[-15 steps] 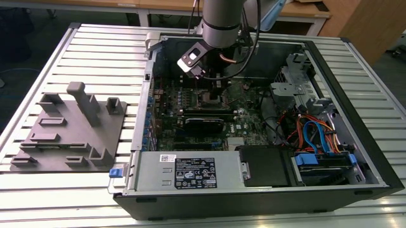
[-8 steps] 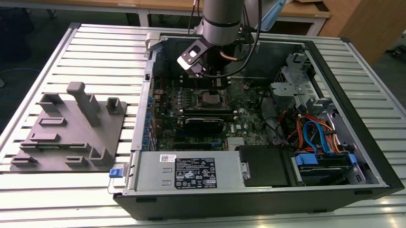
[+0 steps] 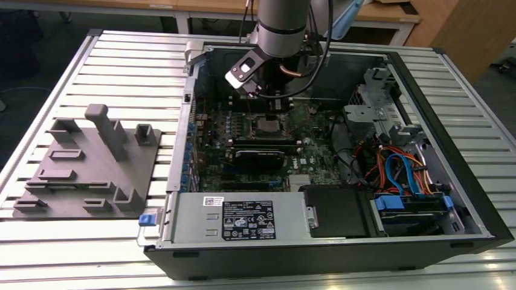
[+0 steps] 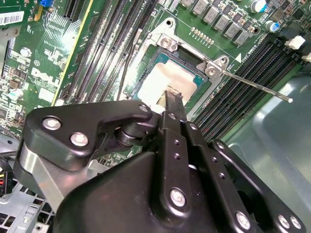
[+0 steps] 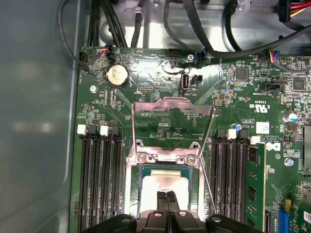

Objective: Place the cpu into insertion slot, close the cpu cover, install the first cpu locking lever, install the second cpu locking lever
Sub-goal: 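Close the cpu cover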

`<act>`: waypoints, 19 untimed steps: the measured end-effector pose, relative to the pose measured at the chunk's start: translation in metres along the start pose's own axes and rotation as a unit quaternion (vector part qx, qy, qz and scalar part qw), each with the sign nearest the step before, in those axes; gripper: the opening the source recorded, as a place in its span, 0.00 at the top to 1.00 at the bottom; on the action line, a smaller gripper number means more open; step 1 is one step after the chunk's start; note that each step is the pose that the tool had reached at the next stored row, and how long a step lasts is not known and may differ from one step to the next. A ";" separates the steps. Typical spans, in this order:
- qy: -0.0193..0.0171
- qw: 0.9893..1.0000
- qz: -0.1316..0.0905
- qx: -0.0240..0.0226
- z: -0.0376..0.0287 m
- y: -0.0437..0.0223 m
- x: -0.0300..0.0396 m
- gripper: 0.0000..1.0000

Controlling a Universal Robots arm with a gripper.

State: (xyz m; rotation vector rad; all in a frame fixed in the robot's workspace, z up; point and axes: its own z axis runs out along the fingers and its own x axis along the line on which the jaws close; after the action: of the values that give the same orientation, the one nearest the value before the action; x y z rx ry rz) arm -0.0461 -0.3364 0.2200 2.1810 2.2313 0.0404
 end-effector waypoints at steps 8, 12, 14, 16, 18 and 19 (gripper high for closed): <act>0.000 1.000 0.000 0.000 -0.0005 0.0000 0.0000 0.90; 0.000 1.000 0.000 0.000 -0.0036 0.0001 0.0001 0.90; 0.000 1.000 0.000 0.000 -0.0062 0.0001 0.0001 0.90; 0.001 1.000 0.000 0.000 -0.0083 0.0002 0.0001 0.90; 0.001 1.000 0.000 0.000 -0.0108 0.0003 0.0001 0.90; 0.001 1.000 0.000 0.000 -0.0124 0.0004 0.0001 0.90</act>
State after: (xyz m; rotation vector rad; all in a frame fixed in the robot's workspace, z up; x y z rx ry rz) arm -0.0461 -0.3363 0.2325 2.1821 2.2323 0.0430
